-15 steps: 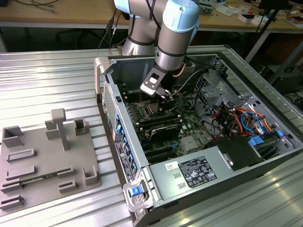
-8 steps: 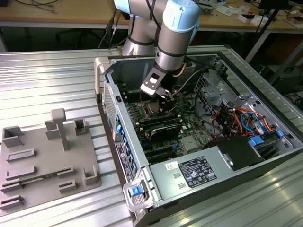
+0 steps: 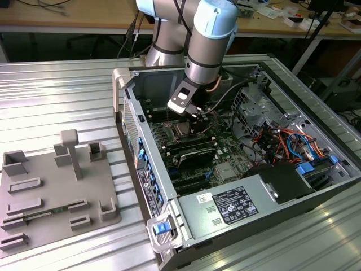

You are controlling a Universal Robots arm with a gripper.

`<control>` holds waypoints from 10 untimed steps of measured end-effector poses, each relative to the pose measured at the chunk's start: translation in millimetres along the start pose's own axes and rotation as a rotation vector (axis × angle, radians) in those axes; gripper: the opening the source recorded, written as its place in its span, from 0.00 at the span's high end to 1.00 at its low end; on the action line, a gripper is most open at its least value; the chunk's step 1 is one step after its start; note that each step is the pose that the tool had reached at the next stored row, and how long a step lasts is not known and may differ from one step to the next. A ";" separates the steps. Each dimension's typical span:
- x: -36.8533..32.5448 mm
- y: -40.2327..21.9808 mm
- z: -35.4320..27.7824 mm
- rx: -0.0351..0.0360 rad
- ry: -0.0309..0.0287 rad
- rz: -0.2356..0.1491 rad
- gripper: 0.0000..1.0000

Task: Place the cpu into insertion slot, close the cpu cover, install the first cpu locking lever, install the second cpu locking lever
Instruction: 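Place the cpu into insertion slot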

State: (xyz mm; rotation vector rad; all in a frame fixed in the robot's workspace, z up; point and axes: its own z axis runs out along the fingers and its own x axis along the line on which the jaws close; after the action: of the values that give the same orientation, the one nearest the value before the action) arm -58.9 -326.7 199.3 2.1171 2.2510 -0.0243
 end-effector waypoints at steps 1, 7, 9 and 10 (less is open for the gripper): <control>0.0 0.0 0.1 0.0001 0.0000 0.002 0.38; -0.8 0.0 0.8 0.0005 -0.0001 0.011 0.38; -1.3 -0.1 0.8 0.0004 -0.0001 0.011 0.38; -1.3 -0.1 0.8 0.0005 -0.0002 0.011 0.38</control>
State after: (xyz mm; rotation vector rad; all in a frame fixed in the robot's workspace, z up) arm -58.9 -328.0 198.6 2.1296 2.2393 -0.0246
